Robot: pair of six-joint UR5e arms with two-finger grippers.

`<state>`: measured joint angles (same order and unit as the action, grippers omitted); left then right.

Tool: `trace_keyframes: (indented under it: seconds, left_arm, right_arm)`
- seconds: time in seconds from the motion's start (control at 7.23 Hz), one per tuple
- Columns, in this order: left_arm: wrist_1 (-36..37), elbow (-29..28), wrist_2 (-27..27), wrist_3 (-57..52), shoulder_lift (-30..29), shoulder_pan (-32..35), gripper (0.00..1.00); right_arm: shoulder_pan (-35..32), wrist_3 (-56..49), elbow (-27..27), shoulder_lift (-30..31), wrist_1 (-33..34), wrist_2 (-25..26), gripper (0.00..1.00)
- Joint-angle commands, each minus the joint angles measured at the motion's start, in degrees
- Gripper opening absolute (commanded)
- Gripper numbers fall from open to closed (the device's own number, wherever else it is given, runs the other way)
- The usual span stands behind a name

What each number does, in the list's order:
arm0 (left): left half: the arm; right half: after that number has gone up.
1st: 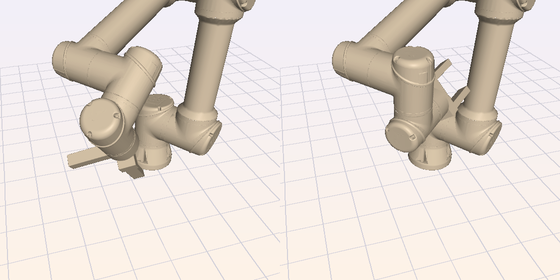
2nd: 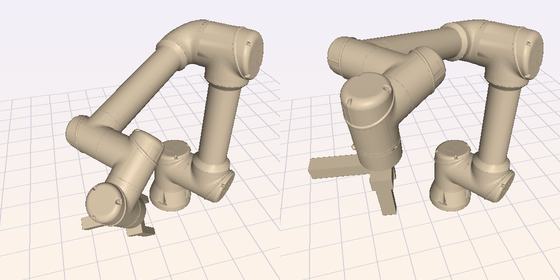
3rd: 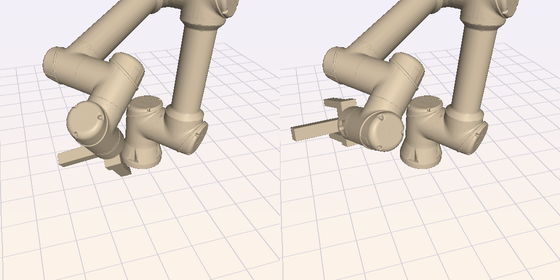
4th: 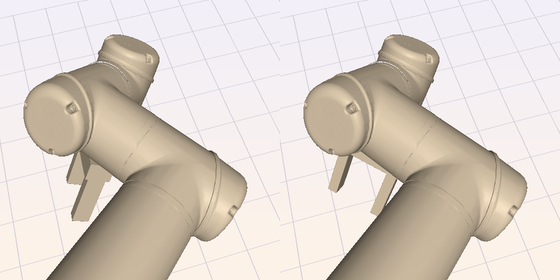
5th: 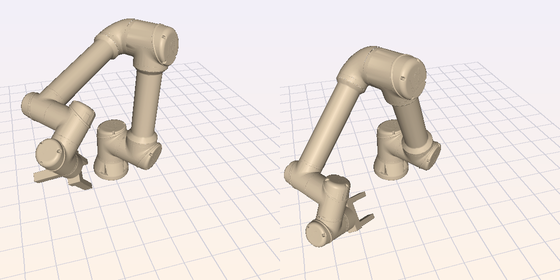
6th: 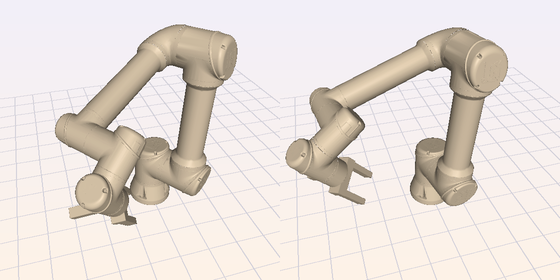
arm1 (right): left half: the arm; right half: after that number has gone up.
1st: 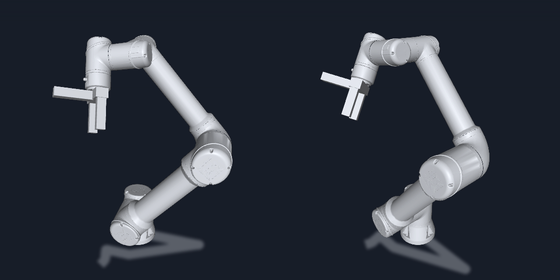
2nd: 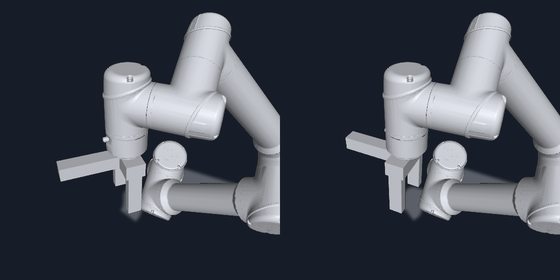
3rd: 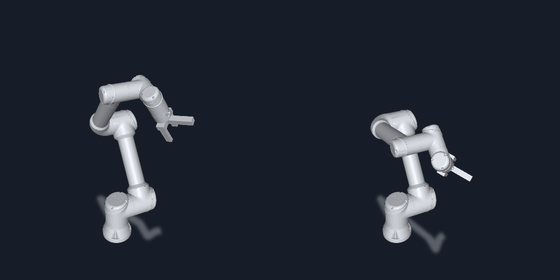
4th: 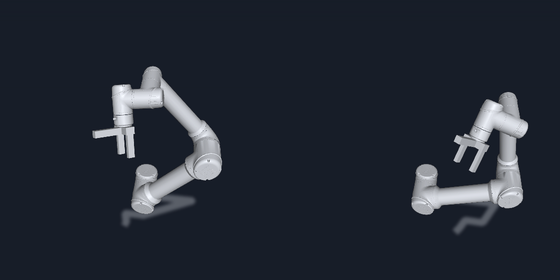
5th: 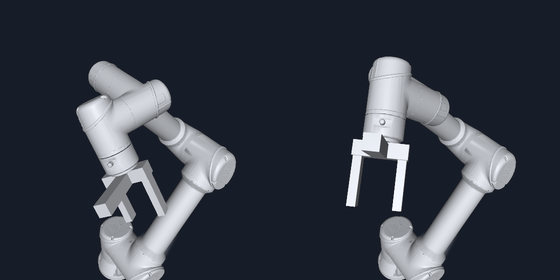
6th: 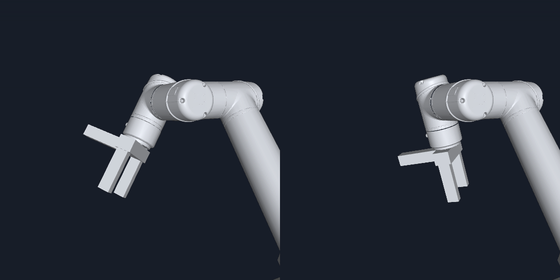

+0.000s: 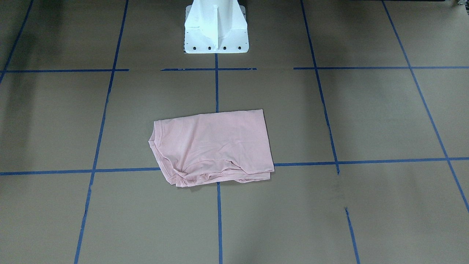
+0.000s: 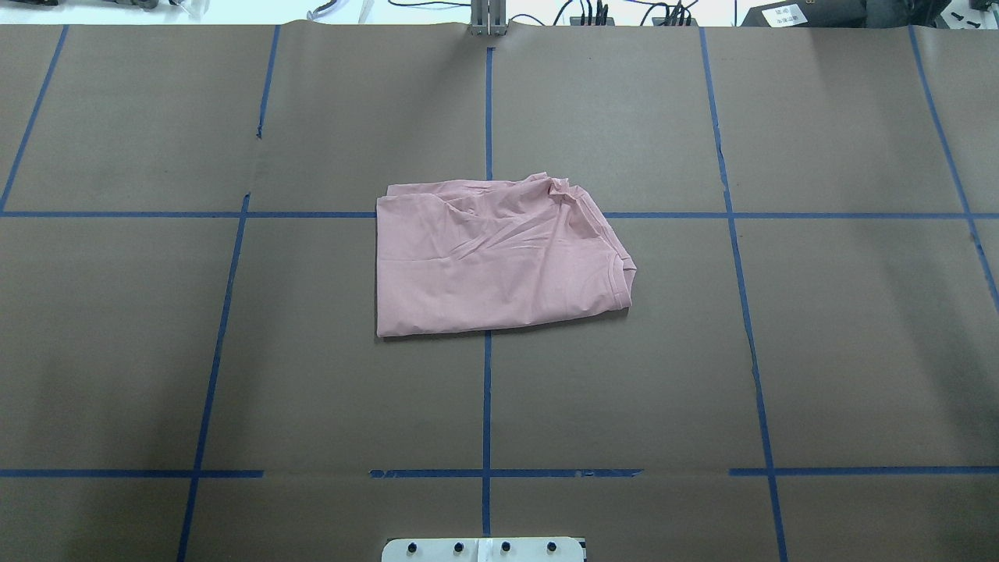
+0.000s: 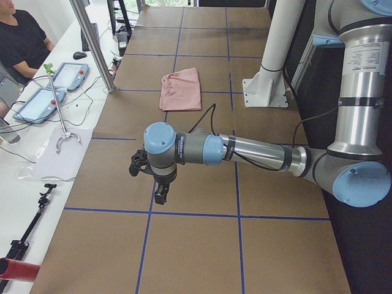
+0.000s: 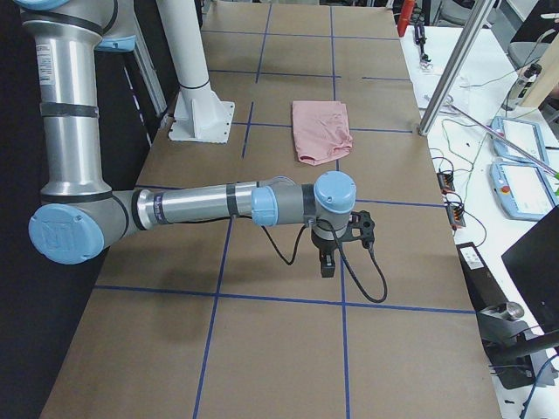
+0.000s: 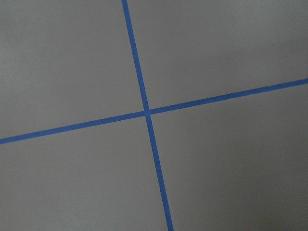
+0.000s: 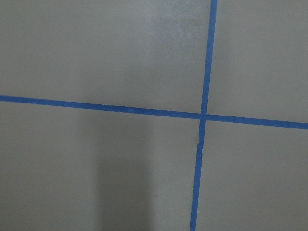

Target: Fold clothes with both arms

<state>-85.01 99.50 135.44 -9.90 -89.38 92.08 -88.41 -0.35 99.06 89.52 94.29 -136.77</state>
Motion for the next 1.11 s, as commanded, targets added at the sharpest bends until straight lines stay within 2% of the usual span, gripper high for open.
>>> trace_keyframes:
  seconds: [0.0,0.28,0.69,0.97]
  left_arm:
    - [-0.86,-0.01,-1.14,0.32,0.17,0.03,1.0]
    - [-0.86,0.43,-1.32,0.41,0.17,0.03,1.0]
    - [-0.69,1.21,-1.41,0.32,-0.44,-0.06,1.0]
    - [-0.95,1.13,-3.32,0.32,0.25,-0.15,1.0]
  right_arm:
    - [1.04,-1.85,1.22,-0.48,3.52,2.19,1.0]
    - [1.4,-1.85,2.72,-0.22,5.99,2.29,1.0]
    - [1.4,-1.85,2.63,-0.04,6.0,2.29,1.0]
    - [1.4,-1.76,2.63,-0.22,6.0,1.86,1.0]
